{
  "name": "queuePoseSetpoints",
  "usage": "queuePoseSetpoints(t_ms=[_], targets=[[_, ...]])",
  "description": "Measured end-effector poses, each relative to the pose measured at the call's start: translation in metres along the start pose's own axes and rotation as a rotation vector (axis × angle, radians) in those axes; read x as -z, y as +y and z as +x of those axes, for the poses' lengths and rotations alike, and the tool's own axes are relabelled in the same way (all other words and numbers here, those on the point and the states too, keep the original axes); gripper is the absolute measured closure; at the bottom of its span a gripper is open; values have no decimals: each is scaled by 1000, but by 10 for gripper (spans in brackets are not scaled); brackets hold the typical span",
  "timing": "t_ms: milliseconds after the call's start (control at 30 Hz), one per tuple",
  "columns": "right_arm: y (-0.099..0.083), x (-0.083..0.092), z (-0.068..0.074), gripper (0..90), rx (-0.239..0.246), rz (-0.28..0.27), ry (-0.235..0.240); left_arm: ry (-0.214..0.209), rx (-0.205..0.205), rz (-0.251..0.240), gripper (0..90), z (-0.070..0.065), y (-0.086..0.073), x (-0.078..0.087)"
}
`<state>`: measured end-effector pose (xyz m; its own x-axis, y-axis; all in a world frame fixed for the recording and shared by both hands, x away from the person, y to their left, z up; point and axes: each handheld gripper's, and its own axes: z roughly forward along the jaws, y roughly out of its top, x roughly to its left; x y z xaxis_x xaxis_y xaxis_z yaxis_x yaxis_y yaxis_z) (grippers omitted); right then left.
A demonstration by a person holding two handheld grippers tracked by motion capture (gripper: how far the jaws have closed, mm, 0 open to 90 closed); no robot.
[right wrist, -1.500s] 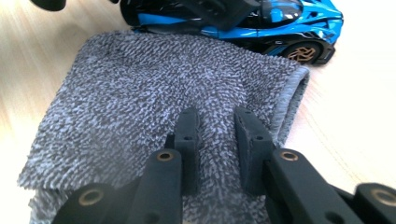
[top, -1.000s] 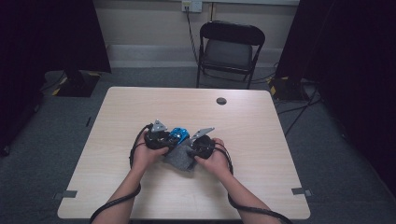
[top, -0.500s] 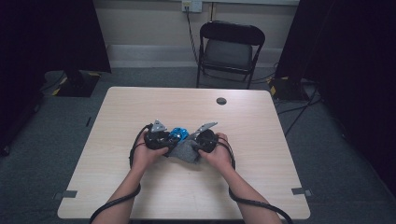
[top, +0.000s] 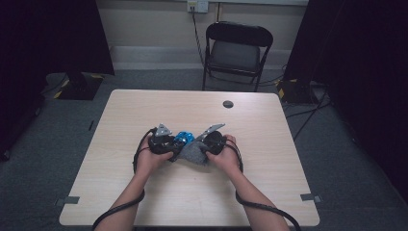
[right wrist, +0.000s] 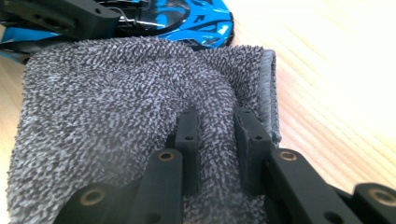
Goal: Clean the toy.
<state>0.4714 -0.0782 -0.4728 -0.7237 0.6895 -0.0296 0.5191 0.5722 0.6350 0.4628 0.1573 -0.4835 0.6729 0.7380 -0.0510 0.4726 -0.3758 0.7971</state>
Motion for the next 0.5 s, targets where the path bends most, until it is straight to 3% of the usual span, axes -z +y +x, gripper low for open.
queuePoseSetpoints(t_ms=[500], targets=[[3,-1,-15,735,-34,14,-67,1,-4,0,444,0,0,0]])
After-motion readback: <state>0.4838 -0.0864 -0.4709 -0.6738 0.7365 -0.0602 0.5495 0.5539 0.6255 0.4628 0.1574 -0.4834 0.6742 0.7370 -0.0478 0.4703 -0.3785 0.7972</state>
